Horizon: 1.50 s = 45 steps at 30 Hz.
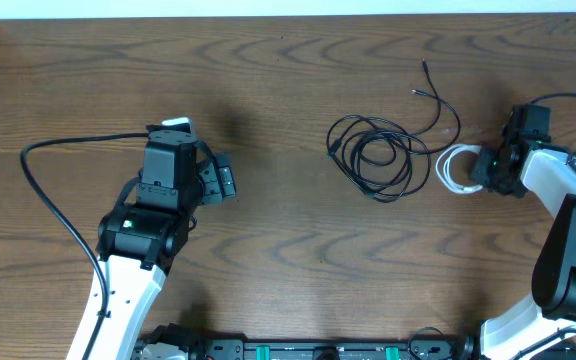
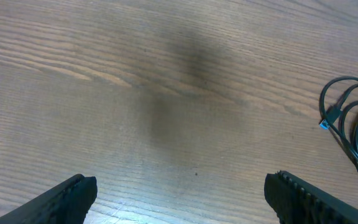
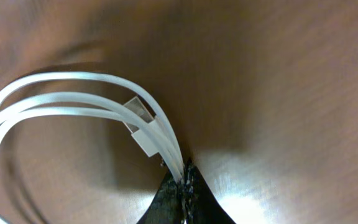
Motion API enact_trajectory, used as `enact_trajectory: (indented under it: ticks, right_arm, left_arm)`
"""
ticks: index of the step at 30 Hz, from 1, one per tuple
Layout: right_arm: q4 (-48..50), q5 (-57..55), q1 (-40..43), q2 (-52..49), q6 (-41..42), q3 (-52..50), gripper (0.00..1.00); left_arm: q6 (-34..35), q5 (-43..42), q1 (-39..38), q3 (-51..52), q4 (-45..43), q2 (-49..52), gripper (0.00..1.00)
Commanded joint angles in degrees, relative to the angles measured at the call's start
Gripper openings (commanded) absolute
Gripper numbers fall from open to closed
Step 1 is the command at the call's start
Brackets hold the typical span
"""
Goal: Untangle cables
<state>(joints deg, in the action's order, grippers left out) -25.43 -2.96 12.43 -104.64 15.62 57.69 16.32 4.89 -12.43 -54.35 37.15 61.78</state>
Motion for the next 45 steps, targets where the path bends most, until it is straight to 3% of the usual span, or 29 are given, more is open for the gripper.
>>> enact_trajectory:
  ticks: [1, 6, 14, 27, 33, 35, 38, 40, 42, 45]
  right_arm:
    - [2.27, -5.64, 1.84, -4.85, 3.04, -3.02, 0.01]
    - [6.10, -11.80, 7.58, -4.85, 2.93, -0.28, 0.01]
    - [9.25, -11.45, 18.25, -4.85, -0.85, 6.67, 0.01]
    - [25.42, -11.54, 26.64, -4.85, -20.04, 9.81, 0.01]
    - [27.10, -11.85, 28.85, -4.87, -22.47, 12.70, 0.01]
    - [26.77, -11.69, 29.77, -5.03, -21.03, 12.70, 0.10]
    - [25.88, -11.26, 30.99, -5.77, -17.33, 12.70, 0.42]
    - [24.68, -9.57, 31.41, -6.08, -16.92, 12.70, 0.57]
    - [23.98, -7.96, 31.41, -6.05, -16.92, 12.70, 0.66]
    - [23.96, -7.39, 30.75, -5.60, -16.94, 12.72, 0.72]
  left_arm:
    - [0.09, 0.96, 0.26, -0.26, 0.17, -0.04, 0.93]
    - [0.09, 0.96, 0.26, -0.26, 0.17, -0.04, 0.93]
    - [0.09, 0.96, 0.26, -0.26, 0.17, -0.04, 0.93]
    - [0.09, 0.96, 0.26, -0.26, 0.17, -0.04, 0.93]
    - [0.09, 0.96, 0.26, -0.26, 0.17, -0.04, 0.93]
    - [0.09, 0.96, 0.26, -0.26, 0.17, -0.04, 0.93]
    - [0.09, 0.96, 0.26, -0.26, 0.17, -0.04, 0.93]
    - [0.09, 0.96, 0.26, -0.26, 0.17, -0.04, 0.93]
    - [0.09, 0.96, 0.26, -0.26, 0.17, -0.04, 0.93]
    - [0.09, 0.96, 0.26, -0.26, 0.17, -0.04, 0.92]
